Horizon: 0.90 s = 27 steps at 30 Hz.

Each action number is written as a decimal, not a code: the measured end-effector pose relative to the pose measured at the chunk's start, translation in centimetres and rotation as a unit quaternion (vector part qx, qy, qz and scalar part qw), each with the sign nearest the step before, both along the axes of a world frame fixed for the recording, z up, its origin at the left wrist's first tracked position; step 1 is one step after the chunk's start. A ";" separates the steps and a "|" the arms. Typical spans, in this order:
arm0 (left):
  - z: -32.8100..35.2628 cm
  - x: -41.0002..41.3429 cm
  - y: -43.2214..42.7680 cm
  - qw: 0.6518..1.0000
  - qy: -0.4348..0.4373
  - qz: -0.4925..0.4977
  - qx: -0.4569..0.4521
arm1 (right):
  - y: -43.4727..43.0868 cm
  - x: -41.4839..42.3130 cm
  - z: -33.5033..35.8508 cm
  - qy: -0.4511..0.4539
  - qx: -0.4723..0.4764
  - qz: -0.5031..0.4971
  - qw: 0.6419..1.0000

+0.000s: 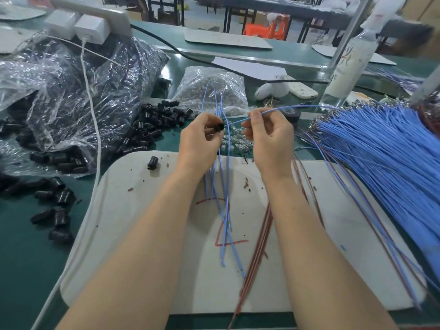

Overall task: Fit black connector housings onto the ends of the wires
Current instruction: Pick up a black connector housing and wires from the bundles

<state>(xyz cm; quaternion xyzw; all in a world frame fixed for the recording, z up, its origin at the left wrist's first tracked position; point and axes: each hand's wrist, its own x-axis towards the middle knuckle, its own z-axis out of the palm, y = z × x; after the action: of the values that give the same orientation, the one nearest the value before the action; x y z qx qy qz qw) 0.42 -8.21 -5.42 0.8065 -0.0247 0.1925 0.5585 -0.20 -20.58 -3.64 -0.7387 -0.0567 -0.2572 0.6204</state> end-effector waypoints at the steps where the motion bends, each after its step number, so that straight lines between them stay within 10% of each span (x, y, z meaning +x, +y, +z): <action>1: 0.0 -0.1 -0.1 1.000 -0.003 -0.004 0.002 | 0.1 0.0 0.0 -0.004 -0.010 -0.001 1.000; 27: -0.1 -0.4 -0.7 0.981 -0.068 0.007 0.179 | -0.4 0.5 -0.1 0.090 0.082 0.039 0.992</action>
<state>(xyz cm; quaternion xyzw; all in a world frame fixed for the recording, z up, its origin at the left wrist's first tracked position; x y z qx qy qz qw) 0.04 -8.91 -5.50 0.8788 -0.0909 0.2432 0.4004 0.32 -21.02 -3.70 -0.7023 -0.0081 -0.1695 0.6913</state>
